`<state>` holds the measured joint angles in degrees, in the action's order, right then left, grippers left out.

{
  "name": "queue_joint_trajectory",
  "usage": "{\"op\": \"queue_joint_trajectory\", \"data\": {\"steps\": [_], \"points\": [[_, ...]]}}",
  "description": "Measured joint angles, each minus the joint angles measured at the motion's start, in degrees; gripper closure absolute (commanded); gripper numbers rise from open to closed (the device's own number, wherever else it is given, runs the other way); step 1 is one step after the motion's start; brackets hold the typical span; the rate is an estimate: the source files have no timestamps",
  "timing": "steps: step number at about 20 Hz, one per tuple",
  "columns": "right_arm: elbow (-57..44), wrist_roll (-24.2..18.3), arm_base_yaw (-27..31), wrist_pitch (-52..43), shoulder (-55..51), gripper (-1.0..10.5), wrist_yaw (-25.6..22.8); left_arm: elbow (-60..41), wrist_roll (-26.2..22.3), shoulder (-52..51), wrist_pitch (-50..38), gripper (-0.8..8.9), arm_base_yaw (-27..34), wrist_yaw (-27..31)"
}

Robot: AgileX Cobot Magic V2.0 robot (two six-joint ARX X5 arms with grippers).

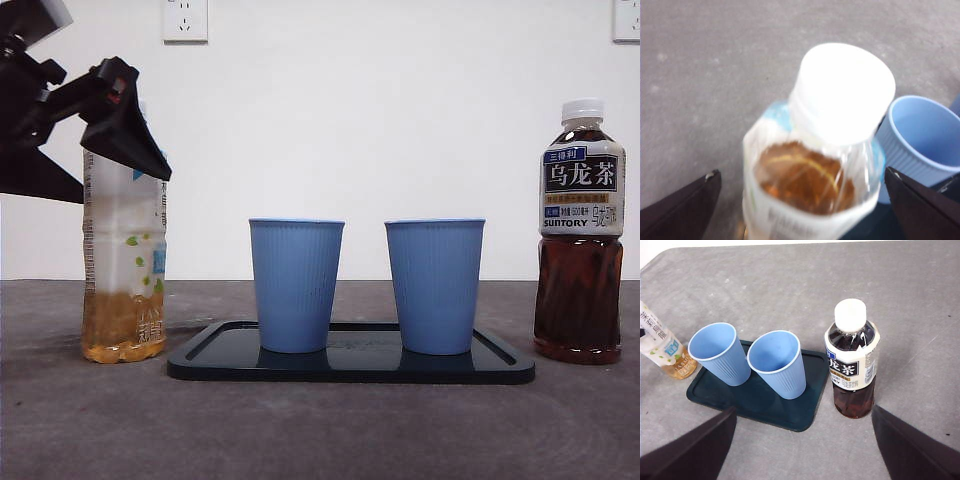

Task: Pour the drink into the cup

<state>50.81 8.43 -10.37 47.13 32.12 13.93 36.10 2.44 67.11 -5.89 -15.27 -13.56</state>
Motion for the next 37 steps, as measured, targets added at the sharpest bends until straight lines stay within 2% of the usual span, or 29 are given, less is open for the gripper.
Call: {"op": "queue_joint_trajectory", "data": {"steps": [2,6,12,15,18,24,27,32,37], "points": [[0.0,0.0,0.0,0.0,0.0,5.1,0.0,0.0,0.0,1.4,-1.9,3.37,-0.1,0.0],[0.0,0.0,0.0,0.0,0.0,5.1,0.0,0.0,-0.1,3.4,-3.0,5.65,-0.7,0.3],[0.0,0.4,0.0,0.0,0.0,5.1,0.0,-0.2,-1.1,2.3,-2.1,6.09,-1.0,0.3],[0.0,0.5,0.0,-0.2,0.0,5.2,0.0,0.2,-1.8,-0.5,2.8,6.06,-1.6,0.3],[0.0,0.4,0.0,-0.3,0.0,5.1,0.0,4.9,-3.3,-1.3,11.8,6.06,-3.2,1.5],[0.0,0.4,0.0,-0.7,0.0,5.1,0.0,14.6,-9.0,-1.5,26.6,6.06,-9.6,11.8],[0.0,0.4,0.0,-0.7,0.0,5.1,0.0,18.5,-11.4,0.1,30.6,6.06,-12.8,15.8],[0.0,0.4,0.0,-0.7,0.0,5.1,0.0,27.7,-16.4,9.9,40.5,6.07,-18.0,25.7],[0.0,0.4,0.0,-0.7,0.0,5.1,-0.1,39.9,-18.3,20.8,48.4,6.07,-21.7,35.6]]}}
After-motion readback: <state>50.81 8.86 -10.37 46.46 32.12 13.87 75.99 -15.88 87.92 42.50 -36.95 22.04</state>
